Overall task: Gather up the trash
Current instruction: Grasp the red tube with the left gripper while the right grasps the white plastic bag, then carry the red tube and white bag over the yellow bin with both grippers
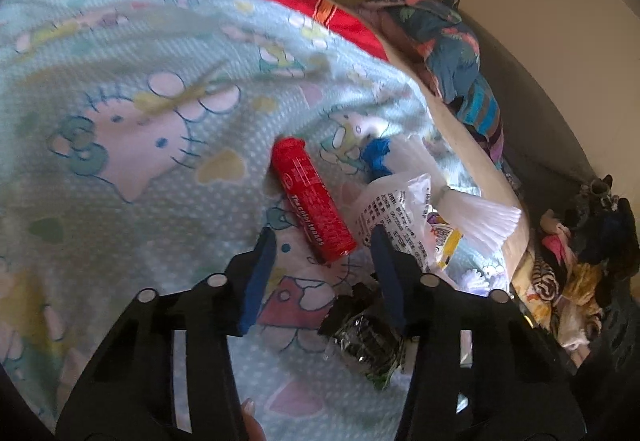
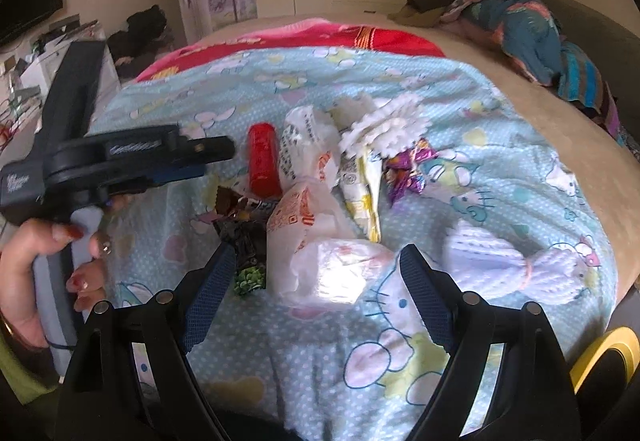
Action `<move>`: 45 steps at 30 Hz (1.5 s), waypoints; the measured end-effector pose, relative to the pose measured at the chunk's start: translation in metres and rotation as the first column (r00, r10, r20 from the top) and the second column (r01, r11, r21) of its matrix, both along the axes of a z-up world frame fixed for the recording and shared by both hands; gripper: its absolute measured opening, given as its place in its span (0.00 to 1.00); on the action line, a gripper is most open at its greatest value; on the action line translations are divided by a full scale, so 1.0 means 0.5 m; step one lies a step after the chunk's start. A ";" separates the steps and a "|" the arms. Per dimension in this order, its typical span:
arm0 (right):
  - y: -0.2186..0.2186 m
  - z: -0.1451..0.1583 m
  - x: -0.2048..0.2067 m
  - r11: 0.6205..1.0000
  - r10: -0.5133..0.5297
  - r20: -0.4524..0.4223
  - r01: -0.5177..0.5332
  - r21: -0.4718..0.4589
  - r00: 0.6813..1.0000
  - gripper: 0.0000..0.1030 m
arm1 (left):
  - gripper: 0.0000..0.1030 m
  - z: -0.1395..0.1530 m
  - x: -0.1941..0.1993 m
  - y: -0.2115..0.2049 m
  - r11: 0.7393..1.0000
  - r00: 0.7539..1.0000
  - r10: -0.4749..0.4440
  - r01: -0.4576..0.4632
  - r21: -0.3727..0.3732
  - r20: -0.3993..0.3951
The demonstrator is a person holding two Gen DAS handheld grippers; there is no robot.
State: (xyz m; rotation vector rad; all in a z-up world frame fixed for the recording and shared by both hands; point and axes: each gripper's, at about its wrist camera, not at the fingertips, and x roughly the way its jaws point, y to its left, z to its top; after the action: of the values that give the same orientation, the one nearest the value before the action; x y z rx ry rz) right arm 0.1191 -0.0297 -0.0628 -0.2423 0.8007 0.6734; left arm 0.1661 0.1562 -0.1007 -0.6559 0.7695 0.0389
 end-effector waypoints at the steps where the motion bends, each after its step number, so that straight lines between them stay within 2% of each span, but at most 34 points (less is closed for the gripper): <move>1: 0.000 -0.003 0.002 1.000 0.001 -0.005 -0.001 -0.002 1.000 0.79 | 0.35 -0.005 0.007 0.000 1.000 1.000 -0.005 0.005 -0.005 -0.007; 8: -0.011 -0.027 0.026 1.000 -0.016 -0.060 0.016 0.002 0.998 0.70 | 0.34 -0.050 0.056 0.003 0.998 0.997 -0.014 0.009 -0.064 -0.072; 14: -0.013 -0.046 0.034 1.000 0.003 -0.105 -0.002 0.017 0.994 0.54 | 0.34 -0.059 0.077 0.006 0.994 0.996 -0.018 0.009 -0.109 -0.082; 15: -0.013 -0.046 0.032 1.000 0.011 -0.103 -0.009 0.021 0.995 0.49 | 0.34 -0.061 0.079 0.007 0.993 0.996 -0.016 0.006 -0.115 -0.086; 18: -0.015 -0.041 0.023 0.999 0.022 -0.083 -0.019 0.030 0.996 0.43 | 0.34 -0.066 0.084 0.009 0.990 0.996 -0.009 -0.004 -0.138 -0.090; 22: -0.027 -0.023 0.005 0.998 0.018 -0.034 -0.016 0.065 0.999 0.39 | 0.34 -0.073 0.088 0.008 0.988 0.995 -0.018 0.003 -0.155 -0.096; 26: -0.042 -0.007 -0.012 0.994 0.024 -0.008 -0.023 0.109 1.000 0.38 | 0.25 -0.075 0.082 0.010 0.981 0.996 -0.024 0.006 -0.193 -0.092; 34: -0.063 0.014 -0.039 0.987 0.029 0.000 -0.028 0.156 1.000 0.37 | 0.24 -0.045 0.025 -0.007 0.988 1.000 -0.012 0.008 -0.154 -0.022; 40: -0.069 0.029 -0.071 0.984 0.043 0.020 -0.046 0.173 0.999 0.37 | 0.23 0.016 -0.028 -0.009 0.997 0.998 0.005 0.000 -0.075 0.060; 45: -0.076 0.040 -0.091 0.981 0.047 0.037 -0.053 0.185 0.998 0.37 | 0.23 0.059 -0.057 -0.002 0.999 0.993 0.005 -0.001 -0.038 0.116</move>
State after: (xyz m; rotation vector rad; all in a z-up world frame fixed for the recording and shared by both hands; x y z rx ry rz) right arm 0.0736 -0.0676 -0.0428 -0.1037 0.6970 0.7853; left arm 0.1377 0.1552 -0.0711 -0.6895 0.6584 -0.0114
